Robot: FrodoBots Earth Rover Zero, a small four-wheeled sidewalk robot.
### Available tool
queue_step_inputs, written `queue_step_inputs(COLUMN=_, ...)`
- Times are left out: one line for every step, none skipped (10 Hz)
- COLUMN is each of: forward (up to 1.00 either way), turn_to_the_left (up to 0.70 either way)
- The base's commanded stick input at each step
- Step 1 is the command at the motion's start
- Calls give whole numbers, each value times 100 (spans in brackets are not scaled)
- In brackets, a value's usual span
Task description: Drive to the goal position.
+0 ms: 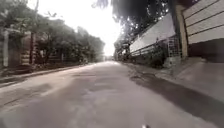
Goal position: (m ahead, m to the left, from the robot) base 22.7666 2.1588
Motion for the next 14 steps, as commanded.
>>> queue_step_inputs(forward=85, turn_to_the_left=0)
queue_step_inputs(forward=85, turn_to_the_left=0)
queue_step_inputs(forward=85, turn_to_the_left=2)
queue_step_inputs(forward=85, turn_to_the_left=3)
queue_step_inputs(forward=85, turn_to_the_left=0)
queue_step_inputs(forward=85, turn_to_the_left=0)
queue_step_inputs(forward=85, turn_to_the_left=1)
queue_step_inputs(forward=85, turn_to_the_left=2)
queue_step_inputs(forward=85, turn_to_the_left=0)
queue_step_inputs(forward=85, turn_to_the_left=0)
queue_step_inputs(forward=85, turn_to_the_left=0)
queue_step_inputs(forward=85, turn_to_the_left=0)
queue_step_inputs(forward=85, turn_to_the_left=0)
queue_step_inputs(forward=85, turn_to_the_left=0)
